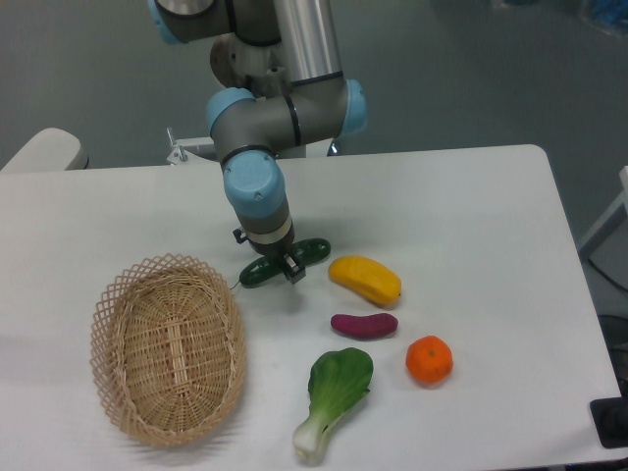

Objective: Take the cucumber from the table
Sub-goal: 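Close the gripper around the middle of the green cucumber, then lift the cucumber and carry it past the yellow pepper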

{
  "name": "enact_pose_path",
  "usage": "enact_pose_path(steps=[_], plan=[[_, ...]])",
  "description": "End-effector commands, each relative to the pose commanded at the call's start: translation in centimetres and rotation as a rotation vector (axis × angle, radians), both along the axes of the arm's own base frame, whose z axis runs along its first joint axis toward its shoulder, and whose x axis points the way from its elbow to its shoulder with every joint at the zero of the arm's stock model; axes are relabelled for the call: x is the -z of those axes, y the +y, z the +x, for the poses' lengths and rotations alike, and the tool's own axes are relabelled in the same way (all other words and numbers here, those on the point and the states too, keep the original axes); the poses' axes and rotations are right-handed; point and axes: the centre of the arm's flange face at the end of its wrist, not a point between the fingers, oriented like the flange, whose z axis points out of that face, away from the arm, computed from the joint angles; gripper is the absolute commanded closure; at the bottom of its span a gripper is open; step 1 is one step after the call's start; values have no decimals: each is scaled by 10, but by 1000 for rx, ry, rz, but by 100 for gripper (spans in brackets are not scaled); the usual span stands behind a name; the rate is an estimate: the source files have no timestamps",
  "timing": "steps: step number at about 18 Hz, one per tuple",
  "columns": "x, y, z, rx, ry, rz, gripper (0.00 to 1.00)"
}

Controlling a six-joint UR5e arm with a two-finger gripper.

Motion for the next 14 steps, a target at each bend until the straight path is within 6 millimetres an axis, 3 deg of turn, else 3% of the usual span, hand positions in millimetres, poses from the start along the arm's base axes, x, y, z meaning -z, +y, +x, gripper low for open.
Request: enact_pose_path(steps=[5, 8, 14], plan=[[-38, 8, -34, 36, 10, 16, 83], [-81, 6, -70, 38, 15, 25, 83], [-154, -24, -172, 89, 19, 51, 83]])
